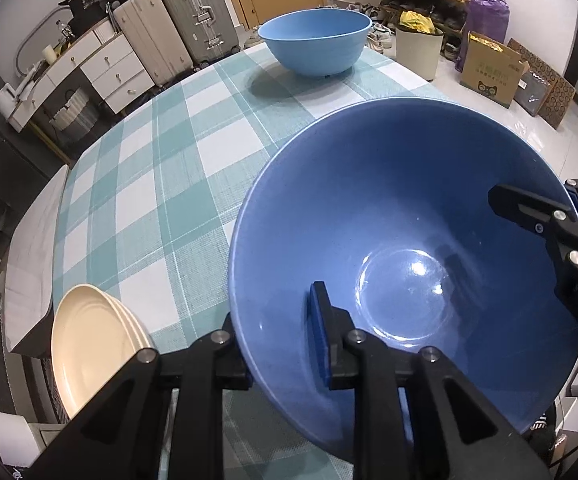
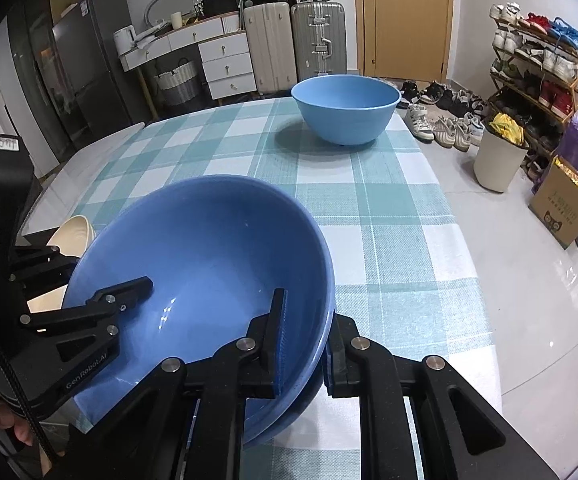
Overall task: Organize plates and bowls
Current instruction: 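Lower the held bowl into the set-apart blue bowl and open the left tool, then withdraw the open left tool from the stacked blue bowls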
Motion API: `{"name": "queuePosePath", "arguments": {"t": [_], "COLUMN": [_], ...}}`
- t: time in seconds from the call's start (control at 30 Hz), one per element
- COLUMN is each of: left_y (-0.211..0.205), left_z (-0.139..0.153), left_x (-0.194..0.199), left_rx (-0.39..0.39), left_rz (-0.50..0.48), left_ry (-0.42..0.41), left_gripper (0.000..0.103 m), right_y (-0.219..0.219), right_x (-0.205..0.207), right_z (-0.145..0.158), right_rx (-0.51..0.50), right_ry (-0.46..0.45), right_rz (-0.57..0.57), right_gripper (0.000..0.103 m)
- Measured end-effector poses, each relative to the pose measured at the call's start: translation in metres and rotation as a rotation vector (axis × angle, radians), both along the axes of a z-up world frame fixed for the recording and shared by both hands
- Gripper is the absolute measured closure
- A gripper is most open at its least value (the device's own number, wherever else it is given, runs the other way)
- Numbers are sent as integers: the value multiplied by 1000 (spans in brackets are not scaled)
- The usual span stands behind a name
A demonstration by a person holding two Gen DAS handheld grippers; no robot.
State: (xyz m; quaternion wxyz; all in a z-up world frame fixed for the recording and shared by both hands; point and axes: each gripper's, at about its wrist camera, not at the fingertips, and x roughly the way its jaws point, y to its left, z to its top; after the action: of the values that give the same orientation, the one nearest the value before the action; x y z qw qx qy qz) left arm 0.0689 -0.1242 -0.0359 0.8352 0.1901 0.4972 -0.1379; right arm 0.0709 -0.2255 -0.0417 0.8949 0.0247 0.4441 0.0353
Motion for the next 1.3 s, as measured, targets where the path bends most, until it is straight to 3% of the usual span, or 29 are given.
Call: {"name": "queuePosePath", "arguments": {"t": [0.17, 0.4, 0.77, 1.0, 1.1, 1.17, 1.3], "left_y": [-5, -3, 6, 14, 16, 21, 29], "left_z": [2, -1, 9, 26, 38, 46, 53], "left_x": [-8, -6, -7, -18, -25, -32, -42], "left_rx": [53, 51, -1, -111, -147, -183, -258], "left_rz": [-19, -21, -11, 18, 37, 70, 102], "left_ry": [-60, -49, -69, -114, -168, -221, -250], "left_gripper": [77, 74, 70, 68, 54, 53, 53], "right_y": [1, 1, -8, -19, -21, -20, -17], "right_x": [-2, -4, -10, -24, -31, -35, -51], "right_z": [0, 3, 3, 10, 17, 21, 26], "right_rx": [-33, -64, -22, 41, 73, 85, 129], "right_ry": [-14, -32, -50, -71, -104, -127, -207], "right_rz": [11, 2, -26, -71, -84, -89, -119], "right_gripper": [89, 89, 89, 85, 85, 84, 66]}}
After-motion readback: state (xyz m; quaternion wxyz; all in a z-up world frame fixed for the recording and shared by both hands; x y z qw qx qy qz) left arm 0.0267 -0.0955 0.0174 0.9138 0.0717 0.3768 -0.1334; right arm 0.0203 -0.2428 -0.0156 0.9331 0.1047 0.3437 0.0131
